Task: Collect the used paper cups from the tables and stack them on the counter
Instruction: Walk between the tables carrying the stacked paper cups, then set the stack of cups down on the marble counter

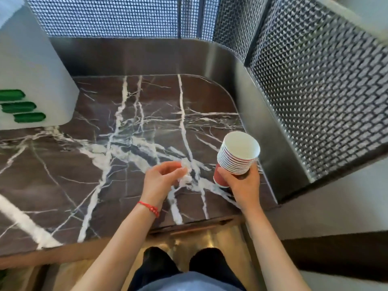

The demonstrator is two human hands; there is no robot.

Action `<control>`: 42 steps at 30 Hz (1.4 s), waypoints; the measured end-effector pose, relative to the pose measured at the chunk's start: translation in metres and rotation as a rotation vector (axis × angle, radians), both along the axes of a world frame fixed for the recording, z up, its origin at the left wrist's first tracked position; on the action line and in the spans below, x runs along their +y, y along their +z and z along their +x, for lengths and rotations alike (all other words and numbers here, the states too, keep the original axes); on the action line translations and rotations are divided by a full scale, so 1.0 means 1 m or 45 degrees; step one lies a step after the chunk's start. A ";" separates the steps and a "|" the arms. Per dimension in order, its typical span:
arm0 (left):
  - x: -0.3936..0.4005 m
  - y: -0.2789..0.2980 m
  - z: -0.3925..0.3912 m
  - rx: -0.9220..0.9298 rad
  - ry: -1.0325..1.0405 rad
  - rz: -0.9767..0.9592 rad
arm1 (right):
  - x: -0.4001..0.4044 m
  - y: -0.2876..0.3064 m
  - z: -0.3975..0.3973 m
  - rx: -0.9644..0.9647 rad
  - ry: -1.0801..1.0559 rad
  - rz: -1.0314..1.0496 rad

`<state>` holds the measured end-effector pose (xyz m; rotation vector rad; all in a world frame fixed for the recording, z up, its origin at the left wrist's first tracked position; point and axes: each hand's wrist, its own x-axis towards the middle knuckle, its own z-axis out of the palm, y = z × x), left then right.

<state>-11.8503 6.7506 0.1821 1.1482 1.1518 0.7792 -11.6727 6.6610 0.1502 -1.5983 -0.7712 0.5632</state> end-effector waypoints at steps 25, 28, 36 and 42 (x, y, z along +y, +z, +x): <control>0.039 0.002 0.032 0.036 0.057 -0.046 | 0.089 -0.015 0.054 -0.040 -0.146 -0.071; 0.039 0.003 0.032 0.040 0.074 -0.034 | 0.103 -0.015 0.063 -0.053 -0.159 -0.065; 0.032 0.007 0.035 0.020 0.098 -0.019 | 0.114 -0.015 0.072 -0.075 -0.212 -0.055; 0.023 0.008 0.034 0.029 0.123 -0.018 | 0.102 -0.019 0.072 0.020 -0.118 -0.086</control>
